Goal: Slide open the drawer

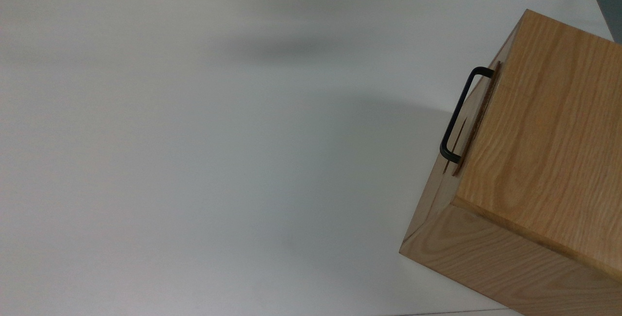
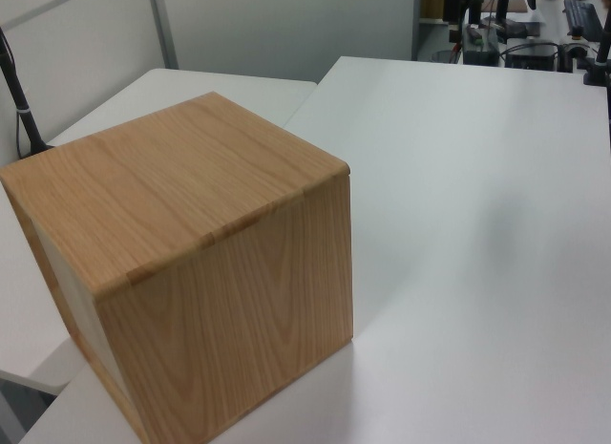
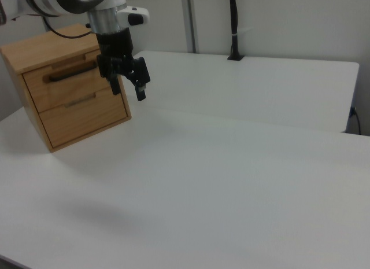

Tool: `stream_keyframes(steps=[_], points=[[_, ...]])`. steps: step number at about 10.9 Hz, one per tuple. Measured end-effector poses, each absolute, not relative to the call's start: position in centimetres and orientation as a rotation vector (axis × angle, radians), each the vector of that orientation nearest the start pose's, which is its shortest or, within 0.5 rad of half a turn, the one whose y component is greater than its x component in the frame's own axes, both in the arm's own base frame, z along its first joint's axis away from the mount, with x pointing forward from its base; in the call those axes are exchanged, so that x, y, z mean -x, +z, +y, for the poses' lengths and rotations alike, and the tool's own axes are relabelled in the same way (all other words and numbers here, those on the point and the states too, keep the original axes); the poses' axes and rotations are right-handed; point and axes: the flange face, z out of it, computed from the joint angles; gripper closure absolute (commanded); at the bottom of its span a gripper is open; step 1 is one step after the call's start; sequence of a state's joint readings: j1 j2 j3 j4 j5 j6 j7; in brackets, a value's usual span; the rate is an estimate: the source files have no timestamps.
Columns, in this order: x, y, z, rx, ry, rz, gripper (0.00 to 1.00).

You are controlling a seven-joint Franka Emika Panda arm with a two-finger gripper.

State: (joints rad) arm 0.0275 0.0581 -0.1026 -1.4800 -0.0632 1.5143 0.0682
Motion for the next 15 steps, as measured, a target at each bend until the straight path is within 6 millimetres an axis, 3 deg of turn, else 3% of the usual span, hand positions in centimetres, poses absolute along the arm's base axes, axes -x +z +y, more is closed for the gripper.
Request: stream_keyframes(steps=[10, 15], points=[[-56.45, 62.99, -5.46, 3.183, 0.038, 0.257, 0.00], [-56.45, 62.70, -4.55, 3.170, 0.062, 0.233, 0.00]])
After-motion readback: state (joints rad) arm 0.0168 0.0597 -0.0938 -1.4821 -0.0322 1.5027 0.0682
